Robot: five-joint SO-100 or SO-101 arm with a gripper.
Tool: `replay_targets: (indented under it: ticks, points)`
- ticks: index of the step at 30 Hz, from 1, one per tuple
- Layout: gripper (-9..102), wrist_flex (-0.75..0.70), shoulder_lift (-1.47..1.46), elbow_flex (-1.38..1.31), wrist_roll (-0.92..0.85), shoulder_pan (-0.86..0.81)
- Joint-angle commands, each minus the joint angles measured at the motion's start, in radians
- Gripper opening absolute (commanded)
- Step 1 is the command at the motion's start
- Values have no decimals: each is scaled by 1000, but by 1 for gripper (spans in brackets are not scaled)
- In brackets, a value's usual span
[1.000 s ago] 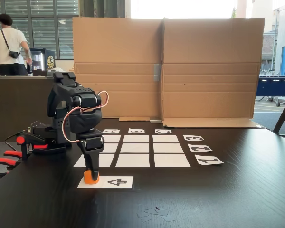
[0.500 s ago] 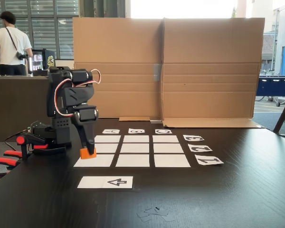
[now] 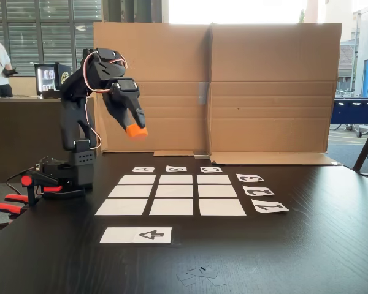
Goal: Pick up the round, orange token and place it in the grid on square B1.
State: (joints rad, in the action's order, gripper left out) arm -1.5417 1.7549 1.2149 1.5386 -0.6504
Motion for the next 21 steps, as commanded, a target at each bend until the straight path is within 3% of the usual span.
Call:
replay_targets:
  ticks: [1,9,21]
  points:
    - [-1,-5,55,-9,-5,67]
    - [-1,-6,38,86,9,210]
    - [-1,6,-112,173,23,238]
